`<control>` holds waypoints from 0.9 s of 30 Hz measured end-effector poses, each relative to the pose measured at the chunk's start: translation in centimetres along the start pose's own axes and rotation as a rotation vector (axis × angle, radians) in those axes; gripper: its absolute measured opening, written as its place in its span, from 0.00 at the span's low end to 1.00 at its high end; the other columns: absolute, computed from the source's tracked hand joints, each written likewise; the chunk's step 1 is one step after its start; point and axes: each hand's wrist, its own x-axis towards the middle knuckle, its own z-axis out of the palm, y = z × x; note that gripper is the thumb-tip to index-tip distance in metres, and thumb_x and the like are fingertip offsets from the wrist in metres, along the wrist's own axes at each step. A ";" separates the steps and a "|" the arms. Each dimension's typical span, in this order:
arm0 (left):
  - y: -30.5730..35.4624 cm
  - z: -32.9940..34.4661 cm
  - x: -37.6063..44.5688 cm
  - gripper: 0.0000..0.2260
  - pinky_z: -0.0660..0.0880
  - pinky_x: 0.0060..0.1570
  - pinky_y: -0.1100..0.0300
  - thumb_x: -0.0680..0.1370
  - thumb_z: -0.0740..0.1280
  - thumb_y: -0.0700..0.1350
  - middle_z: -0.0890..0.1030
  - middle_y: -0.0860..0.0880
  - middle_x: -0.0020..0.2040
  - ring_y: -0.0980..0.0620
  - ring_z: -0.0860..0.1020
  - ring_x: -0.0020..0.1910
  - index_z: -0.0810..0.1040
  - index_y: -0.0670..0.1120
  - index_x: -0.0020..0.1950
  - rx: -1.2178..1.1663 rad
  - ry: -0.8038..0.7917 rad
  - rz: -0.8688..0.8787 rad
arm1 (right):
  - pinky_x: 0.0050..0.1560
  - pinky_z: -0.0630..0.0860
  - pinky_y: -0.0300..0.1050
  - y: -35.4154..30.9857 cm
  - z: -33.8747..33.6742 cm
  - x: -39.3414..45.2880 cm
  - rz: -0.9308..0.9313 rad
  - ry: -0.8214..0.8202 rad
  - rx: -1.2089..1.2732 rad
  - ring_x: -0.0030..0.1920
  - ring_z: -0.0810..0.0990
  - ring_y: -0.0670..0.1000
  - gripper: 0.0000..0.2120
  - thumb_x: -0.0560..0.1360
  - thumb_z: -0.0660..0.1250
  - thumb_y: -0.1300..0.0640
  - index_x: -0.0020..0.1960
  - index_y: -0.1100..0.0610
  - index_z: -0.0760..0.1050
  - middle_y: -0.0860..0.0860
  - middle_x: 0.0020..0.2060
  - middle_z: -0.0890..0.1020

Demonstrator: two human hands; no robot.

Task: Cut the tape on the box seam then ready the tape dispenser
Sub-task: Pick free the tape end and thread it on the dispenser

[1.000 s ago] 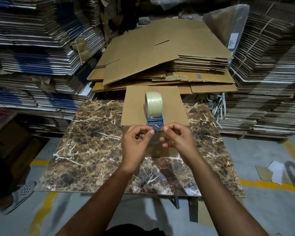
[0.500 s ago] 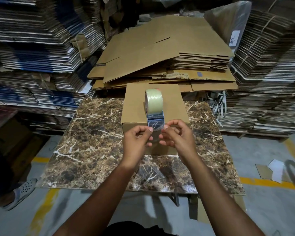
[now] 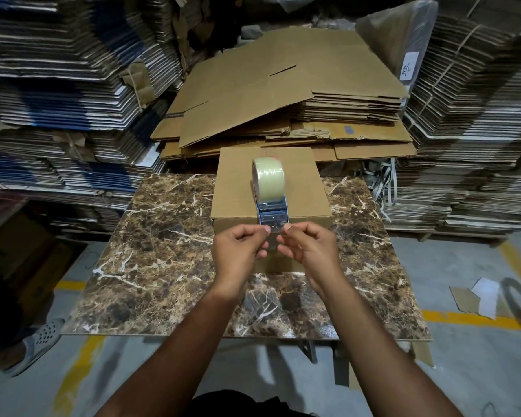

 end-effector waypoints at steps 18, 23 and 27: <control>0.3 0.6 0.0 0.15 0.78 0.29 0.63 0.75 0.72 0.31 0.81 0.43 0.38 0.51 0.79 0.32 0.70 0.46 0.51 -0.314 0.010 -0.104 | 0.33 0.85 0.47 -1.4 -0.1 -0.2 0.096 0.131 0.246 0.33 0.86 0.57 0.19 0.70 0.74 0.73 0.50 0.57 0.69 0.61 0.34 0.85; 0.1 1.1 -0.3 0.21 0.81 0.33 0.62 0.74 0.77 0.39 0.85 0.36 0.48 0.48 0.85 0.39 0.69 0.44 0.60 -0.273 -0.138 -0.175 | 0.34 0.84 0.45 -1.7 -0.6 0.2 0.093 0.047 0.125 0.34 0.86 0.55 0.23 0.70 0.74 0.72 0.54 0.55 0.67 0.61 0.37 0.86; 0.1 2.1 -0.3 0.22 0.82 0.36 0.61 0.73 0.76 0.38 0.86 0.39 0.48 0.49 0.85 0.40 0.68 0.45 0.60 -0.221 -0.094 -0.152 | 0.39 0.83 0.48 -2.1 -1.0 0.3 0.011 0.002 -0.097 0.36 0.85 0.54 0.23 0.70 0.76 0.70 0.54 0.53 0.68 0.57 0.38 0.86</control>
